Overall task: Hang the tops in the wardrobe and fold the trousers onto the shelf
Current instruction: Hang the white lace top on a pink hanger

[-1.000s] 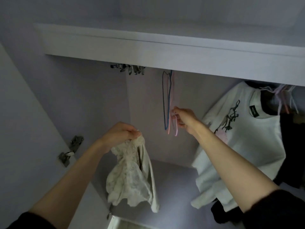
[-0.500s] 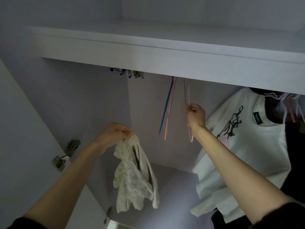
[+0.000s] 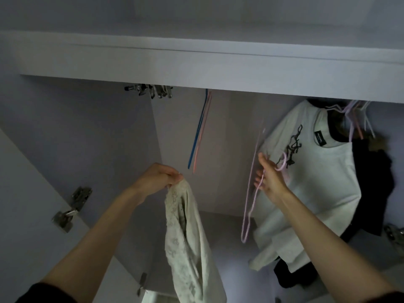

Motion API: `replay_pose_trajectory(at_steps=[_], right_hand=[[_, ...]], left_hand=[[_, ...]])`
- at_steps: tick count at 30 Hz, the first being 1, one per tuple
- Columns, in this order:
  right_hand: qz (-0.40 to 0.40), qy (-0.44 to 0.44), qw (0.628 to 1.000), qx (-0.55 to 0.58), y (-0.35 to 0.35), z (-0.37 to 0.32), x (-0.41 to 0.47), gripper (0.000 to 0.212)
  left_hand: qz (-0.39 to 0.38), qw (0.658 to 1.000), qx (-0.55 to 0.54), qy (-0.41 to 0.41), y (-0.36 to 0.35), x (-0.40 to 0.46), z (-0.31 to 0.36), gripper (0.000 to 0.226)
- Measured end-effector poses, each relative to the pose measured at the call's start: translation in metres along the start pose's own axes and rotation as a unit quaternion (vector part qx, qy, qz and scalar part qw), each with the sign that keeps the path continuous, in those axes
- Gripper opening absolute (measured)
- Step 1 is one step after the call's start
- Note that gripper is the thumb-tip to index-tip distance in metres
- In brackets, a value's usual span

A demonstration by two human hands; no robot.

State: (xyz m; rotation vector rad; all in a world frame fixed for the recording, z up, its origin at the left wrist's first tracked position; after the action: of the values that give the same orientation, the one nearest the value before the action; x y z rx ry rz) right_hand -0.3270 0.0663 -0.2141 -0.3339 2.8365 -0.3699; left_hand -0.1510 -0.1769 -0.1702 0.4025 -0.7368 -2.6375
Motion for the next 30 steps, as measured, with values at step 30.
replay_pose_trajectory(at_steps=[30], right_hand=[[-0.052, 0.003, 0.971, -0.233, 0.046, 0.045, -0.054, 0.053]], left_hand=[[0.09, 0.99, 0.113, 0.005, -0.024, 0.013, -0.035, 0.019]])
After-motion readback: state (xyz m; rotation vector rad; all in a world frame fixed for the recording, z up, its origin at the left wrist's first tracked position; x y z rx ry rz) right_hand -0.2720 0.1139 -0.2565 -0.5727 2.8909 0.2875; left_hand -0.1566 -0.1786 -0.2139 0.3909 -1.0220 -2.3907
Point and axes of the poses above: each hand's wrist, its own x-axis towards the middle knuckle, its own y-axis out of the back of the hand, z = x × y, the point moved 4 cm from there along x, towards the middle knuckle, and after that the axes turned 8 degrees about x, right-handed, at the moved point
